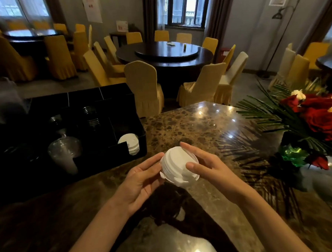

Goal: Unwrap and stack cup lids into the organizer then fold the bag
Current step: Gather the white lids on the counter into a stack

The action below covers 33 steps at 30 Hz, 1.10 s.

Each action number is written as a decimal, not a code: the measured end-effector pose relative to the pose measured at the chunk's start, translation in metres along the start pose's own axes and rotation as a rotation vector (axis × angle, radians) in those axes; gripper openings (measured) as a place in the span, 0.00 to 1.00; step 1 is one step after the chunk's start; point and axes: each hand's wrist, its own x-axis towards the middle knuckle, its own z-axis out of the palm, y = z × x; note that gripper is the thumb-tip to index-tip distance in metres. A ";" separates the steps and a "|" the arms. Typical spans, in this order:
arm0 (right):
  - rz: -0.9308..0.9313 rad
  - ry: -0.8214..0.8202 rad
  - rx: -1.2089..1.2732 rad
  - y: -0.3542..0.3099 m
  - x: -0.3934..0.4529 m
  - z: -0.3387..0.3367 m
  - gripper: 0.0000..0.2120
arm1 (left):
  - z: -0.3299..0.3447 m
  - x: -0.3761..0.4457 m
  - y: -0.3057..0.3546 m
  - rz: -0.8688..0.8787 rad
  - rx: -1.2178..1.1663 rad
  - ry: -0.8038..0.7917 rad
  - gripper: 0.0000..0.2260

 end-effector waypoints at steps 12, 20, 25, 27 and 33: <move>-0.079 0.170 -0.012 -0.007 0.003 0.013 0.37 | 0.019 -0.012 0.008 0.130 -0.053 -0.036 0.23; -0.122 0.294 -0.066 -0.005 0.002 0.018 0.41 | 0.019 -0.011 0.008 0.144 0.090 0.010 0.22; -0.142 0.323 -0.173 -0.002 0.003 0.017 0.42 | 0.018 -0.008 0.012 0.124 0.274 0.075 0.20; -0.171 0.328 -0.248 0.001 0.005 0.015 0.42 | 0.018 -0.008 0.013 0.152 0.376 0.103 0.22; -0.223 0.232 -0.380 0.004 0.014 0.018 0.43 | 0.015 -0.013 0.017 0.231 0.517 0.215 0.24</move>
